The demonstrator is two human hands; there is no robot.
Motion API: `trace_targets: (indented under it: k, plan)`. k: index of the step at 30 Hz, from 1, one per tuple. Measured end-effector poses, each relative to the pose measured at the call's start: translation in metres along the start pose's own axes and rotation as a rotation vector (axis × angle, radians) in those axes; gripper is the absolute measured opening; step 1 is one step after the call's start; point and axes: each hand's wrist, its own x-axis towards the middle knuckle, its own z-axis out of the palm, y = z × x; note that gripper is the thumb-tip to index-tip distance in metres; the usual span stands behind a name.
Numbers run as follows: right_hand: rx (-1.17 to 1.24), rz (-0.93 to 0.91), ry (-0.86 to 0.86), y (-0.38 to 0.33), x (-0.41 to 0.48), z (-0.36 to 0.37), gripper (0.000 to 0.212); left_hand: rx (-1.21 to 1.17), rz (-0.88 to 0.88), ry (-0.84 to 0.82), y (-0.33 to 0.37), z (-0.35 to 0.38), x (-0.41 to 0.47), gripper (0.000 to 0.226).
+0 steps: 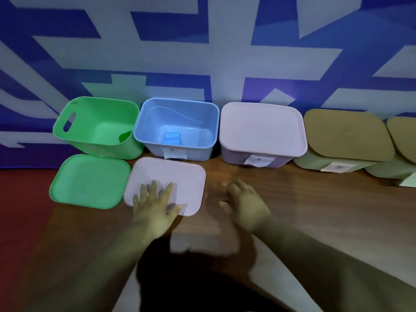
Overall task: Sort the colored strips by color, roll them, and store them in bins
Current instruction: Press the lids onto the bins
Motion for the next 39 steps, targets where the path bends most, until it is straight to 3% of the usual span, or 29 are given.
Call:
trace_targets:
  k: [3,6,13,19,26,29,33,37,39]
  plan:
    - [0.078,0.101,-0.157,-0.011,0.007,0.031,0.068,0.027,0.042,-0.083,-0.011,0.014,-0.007,0.079]
    - [0.101,0.141,-0.188,-0.014,0.005,0.048,0.071,-0.008,0.167,-0.077,-0.008,0.024,-0.016,0.081]
    - [0.462,0.242,-0.008,-0.012,-0.024,0.046,0.071,-0.053,0.260,-0.168,-0.002,0.039,-0.032,0.080]
    - [0.338,0.080,0.092,0.000,-0.040,0.034,0.074,-0.172,0.296,-0.118,0.007,0.033,-0.040,0.080]
    - [0.180,-0.110,0.127,0.005,-0.054,0.002,0.059,-0.378,0.250,0.060,0.020,0.038,-0.058,0.070]
    - [0.115,-0.158,0.208,0.007,-0.061,-0.008,0.049,-0.324,0.263,0.094,0.029,0.036,-0.064,0.052]
    - [0.190,-0.159,0.238,0.014,-0.071,-0.023,0.053,-0.188,0.245,0.256,0.041,0.014,-0.076,0.044]
    - [0.164,-0.187,0.364,0.011,-0.076,-0.044,0.048,-0.276,0.299,0.420,0.048,-0.020,-0.087,0.033]
    - [0.280,-0.132,0.381,0.002,-0.076,-0.059,0.044,-0.349,0.324,0.461,0.050,-0.037,-0.092,0.029]
